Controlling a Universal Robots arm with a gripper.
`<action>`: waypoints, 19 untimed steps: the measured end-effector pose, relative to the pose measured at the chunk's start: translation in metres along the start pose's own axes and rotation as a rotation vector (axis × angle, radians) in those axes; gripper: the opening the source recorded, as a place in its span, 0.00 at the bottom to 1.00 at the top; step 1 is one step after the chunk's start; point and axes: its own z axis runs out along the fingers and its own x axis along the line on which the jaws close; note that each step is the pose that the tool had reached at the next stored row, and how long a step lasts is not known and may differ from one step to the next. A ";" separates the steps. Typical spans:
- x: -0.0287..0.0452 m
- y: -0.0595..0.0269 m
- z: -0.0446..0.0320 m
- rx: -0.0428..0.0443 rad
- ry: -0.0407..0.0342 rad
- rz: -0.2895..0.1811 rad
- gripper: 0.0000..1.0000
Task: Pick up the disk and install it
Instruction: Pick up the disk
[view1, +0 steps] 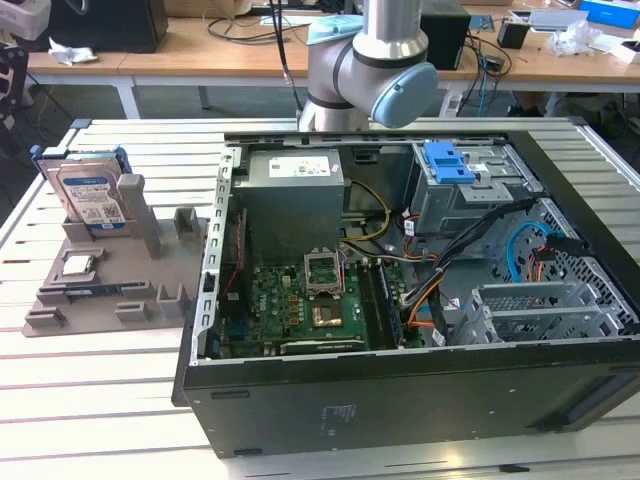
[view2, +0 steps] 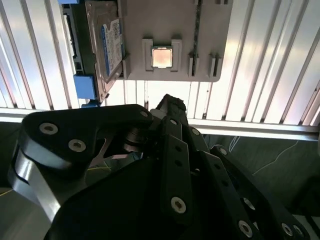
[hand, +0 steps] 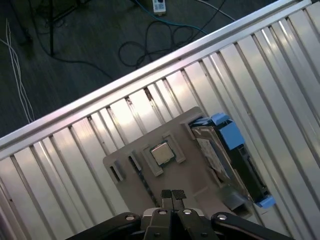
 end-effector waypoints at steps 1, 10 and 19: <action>0.0000 0.0000 0.0000 -0.0003 0.0005 -0.011 0.10; 0.0000 0.0000 0.0000 -0.0020 0.0036 -0.085 0.10; 0.0000 0.0000 0.0000 -0.0039 0.0068 -0.163 0.10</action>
